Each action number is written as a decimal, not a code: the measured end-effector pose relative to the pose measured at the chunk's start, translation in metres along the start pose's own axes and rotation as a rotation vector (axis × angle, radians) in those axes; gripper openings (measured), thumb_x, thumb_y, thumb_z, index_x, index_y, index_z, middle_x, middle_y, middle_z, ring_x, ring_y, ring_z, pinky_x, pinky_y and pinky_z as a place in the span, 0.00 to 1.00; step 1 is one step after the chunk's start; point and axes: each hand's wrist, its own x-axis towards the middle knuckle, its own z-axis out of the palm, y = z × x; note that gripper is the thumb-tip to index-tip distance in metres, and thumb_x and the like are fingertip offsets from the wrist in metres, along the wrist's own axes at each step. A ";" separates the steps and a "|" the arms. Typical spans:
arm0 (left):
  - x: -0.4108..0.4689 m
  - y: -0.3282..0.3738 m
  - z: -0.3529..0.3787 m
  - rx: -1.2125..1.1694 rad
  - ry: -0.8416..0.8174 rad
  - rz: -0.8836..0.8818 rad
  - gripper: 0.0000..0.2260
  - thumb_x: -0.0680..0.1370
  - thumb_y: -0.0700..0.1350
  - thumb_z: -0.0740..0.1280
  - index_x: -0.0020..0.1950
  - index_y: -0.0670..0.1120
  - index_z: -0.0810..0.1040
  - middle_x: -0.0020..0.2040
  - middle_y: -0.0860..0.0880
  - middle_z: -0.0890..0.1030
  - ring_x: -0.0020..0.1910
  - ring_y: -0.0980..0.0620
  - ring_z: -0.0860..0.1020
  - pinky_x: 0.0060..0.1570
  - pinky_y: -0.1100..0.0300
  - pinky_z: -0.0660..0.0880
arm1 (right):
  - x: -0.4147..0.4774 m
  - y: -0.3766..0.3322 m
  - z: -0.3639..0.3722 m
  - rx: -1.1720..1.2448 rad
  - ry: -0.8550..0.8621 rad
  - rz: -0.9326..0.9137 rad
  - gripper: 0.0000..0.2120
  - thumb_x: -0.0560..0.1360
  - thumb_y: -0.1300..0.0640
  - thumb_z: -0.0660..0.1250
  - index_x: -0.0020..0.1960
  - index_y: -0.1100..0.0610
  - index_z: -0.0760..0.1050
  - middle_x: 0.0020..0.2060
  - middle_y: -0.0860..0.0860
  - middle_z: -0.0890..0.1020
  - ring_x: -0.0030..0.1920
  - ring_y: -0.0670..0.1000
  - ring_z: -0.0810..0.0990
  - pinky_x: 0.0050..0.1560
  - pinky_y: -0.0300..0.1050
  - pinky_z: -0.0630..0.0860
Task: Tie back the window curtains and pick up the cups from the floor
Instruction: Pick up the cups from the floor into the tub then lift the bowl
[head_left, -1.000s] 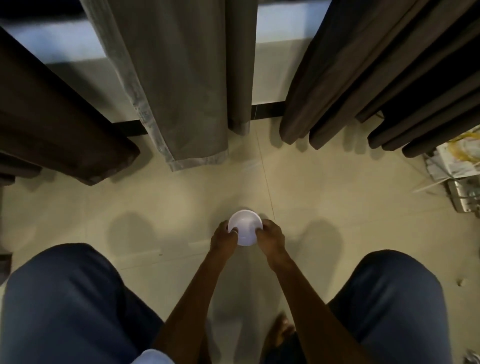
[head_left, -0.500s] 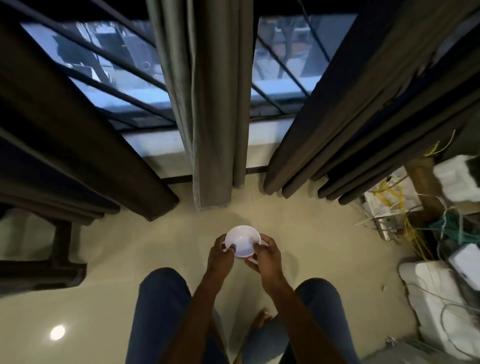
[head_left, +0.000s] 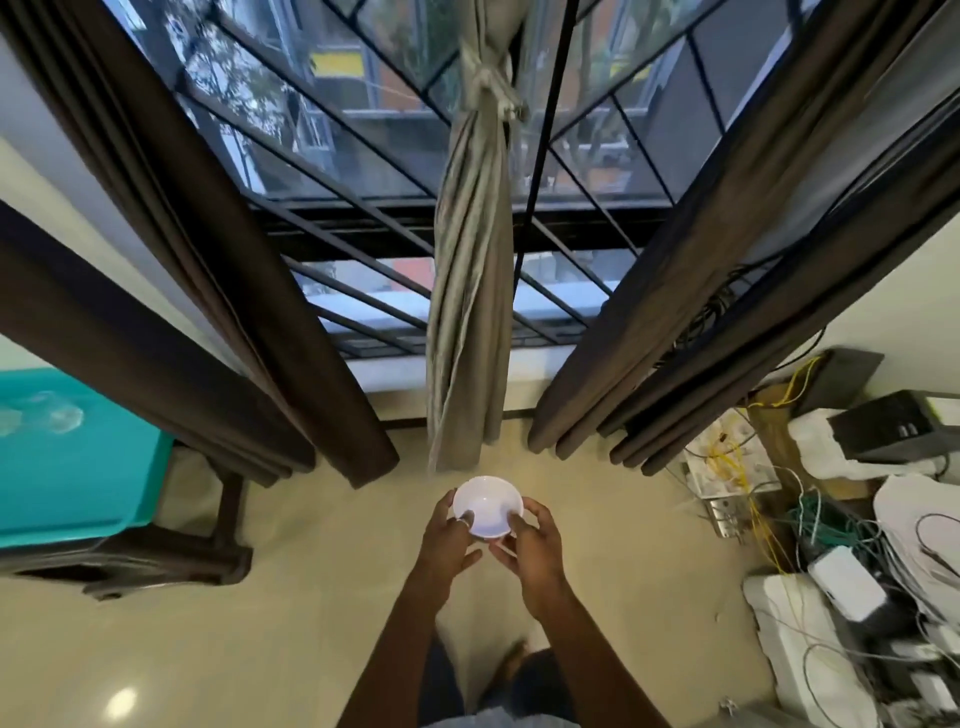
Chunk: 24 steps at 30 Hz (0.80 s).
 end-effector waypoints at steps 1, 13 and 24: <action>-0.006 0.005 -0.002 0.001 0.009 0.000 0.17 0.82 0.44 0.64 0.70 0.50 0.68 0.67 0.47 0.70 0.63 0.44 0.73 0.59 0.50 0.76 | -0.007 -0.004 0.004 -0.002 0.005 0.004 0.16 0.77 0.60 0.71 0.64 0.53 0.76 0.63 0.57 0.78 0.59 0.61 0.80 0.47 0.49 0.85; -0.023 0.023 -0.037 0.193 0.153 0.101 0.19 0.80 0.37 0.63 0.71 0.46 0.72 0.66 0.44 0.73 0.61 0.43 0.73 0.59 0.48 0.79 | -0.046 -0.004 0.040 -0.160 0.029 -0.089 0.15 0.76 0.63 0.71 0.60 0.53 0.76 0.60 0.57 0.78 0.57 0.60 0.80 0.44 0.50 0.85; -0.027 0.014 -0.051 0.204 0.379 0.241 0.14 0.81 0.45 0.66 0.66 0.46 0.73 0.63 0.45 0.77 0.57 0.43 0.78 0.58 0.43 0.80 | -0.049 -0.010 0.057 -0.329 -0.117 -0.241 0.14 0.78 0.58 0.71 0.62 0.51 0.74 0.57 0.54 0.79 0.50 0.55 0.81 0.39 0.38 0.83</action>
